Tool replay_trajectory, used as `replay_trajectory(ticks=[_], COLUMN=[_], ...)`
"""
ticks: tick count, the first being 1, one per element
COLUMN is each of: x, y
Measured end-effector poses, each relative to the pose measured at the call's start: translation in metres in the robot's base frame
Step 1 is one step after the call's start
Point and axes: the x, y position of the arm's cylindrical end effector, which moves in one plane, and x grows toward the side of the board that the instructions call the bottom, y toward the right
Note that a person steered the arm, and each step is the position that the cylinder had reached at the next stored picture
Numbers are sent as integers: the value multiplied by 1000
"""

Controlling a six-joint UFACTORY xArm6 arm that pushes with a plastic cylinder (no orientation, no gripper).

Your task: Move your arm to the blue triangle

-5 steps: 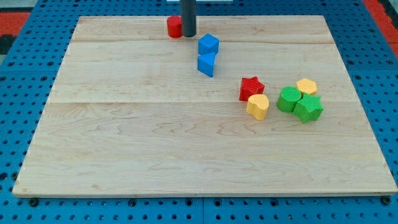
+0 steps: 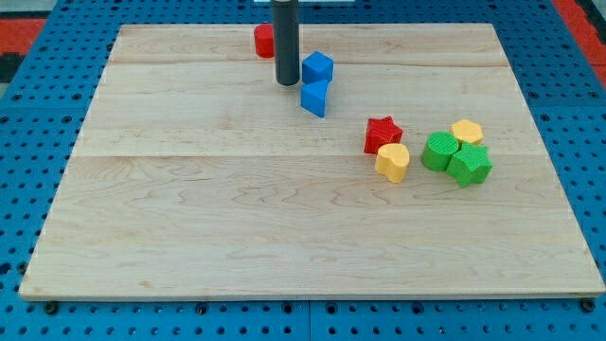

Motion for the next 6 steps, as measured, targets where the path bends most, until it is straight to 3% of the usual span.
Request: replay_trajectory(ticks=[3, 6], x=[18, 91], y=[-1, 1])
